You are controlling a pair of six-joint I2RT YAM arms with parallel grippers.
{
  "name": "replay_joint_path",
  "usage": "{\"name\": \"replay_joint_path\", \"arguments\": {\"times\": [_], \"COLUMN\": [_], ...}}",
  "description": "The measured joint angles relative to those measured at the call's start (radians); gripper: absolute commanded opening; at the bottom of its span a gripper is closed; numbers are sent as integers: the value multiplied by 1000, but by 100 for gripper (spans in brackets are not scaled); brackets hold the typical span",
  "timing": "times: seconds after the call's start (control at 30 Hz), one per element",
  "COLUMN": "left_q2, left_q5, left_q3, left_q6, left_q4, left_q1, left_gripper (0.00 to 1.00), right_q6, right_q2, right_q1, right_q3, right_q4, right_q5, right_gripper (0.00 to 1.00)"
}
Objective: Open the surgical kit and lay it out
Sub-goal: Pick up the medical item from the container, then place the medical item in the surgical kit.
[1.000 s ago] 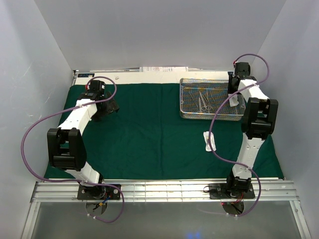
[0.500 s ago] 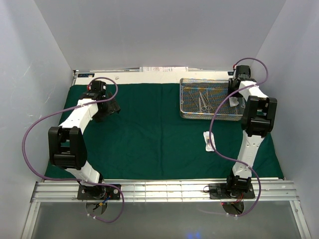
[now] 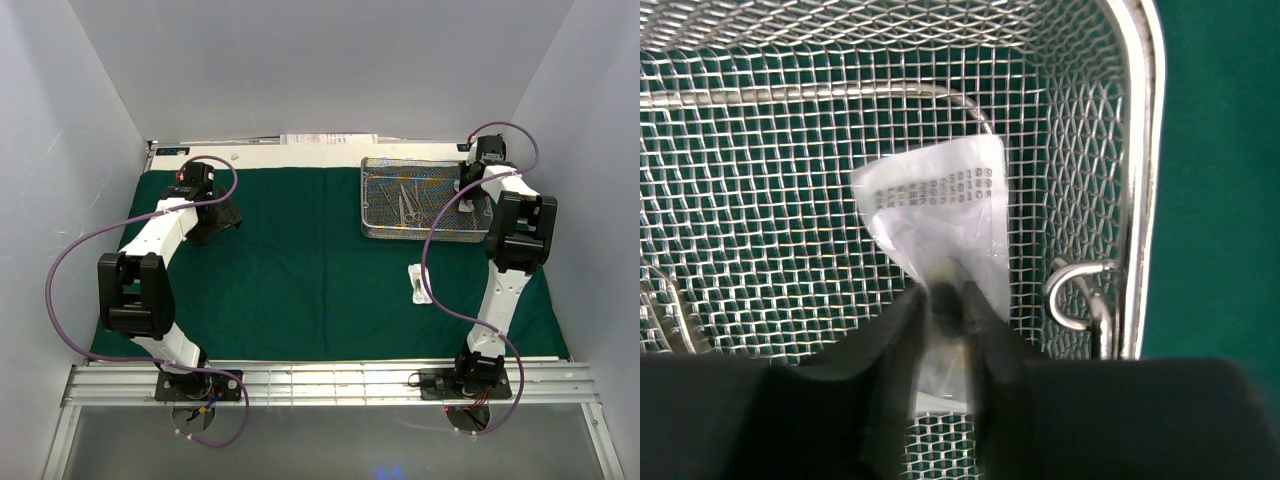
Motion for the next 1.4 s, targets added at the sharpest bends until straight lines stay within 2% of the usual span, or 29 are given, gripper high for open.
{"name": "replay_joint_path", "arguments": {"times": [0.07,0.2,0.4,0.53,0.77,0.97,1.13,1.4], "left_q2": [0,0,0,0,0,0,0,0], "left_q5": [0,-1,-2,-1,-2,-2,-3,-9], "left_q3": [0,0,0,0,6,14,14,14], "left_q6": [0,0,0,-1,-3,-3,-3,0], "left_q4": [0,-1,-1,0,-3,0,0,0], "left_q1": [0,0,-2,-3,-6,-7,-11,-13], "left_gripper": [98,98,98,98,98,98,98,98], "right_q6": [-4,-1,13,48,155,296,436,607], "right_q2": [0,-3,-50,-171,-515,-703,-758,-748], "right_q1": [-3,-7,10,62,264,465,589,767], "right_q3": [0,1,1,-27,-213,-462,-655,-804], "right_q4": [0,0,-63,-111,-175,-251,-293,-277], "right_q5": [-15,-30,-28,-2,60,58,59,97], "right_gripper": [15,12,12,12,12,13,14,15]}}
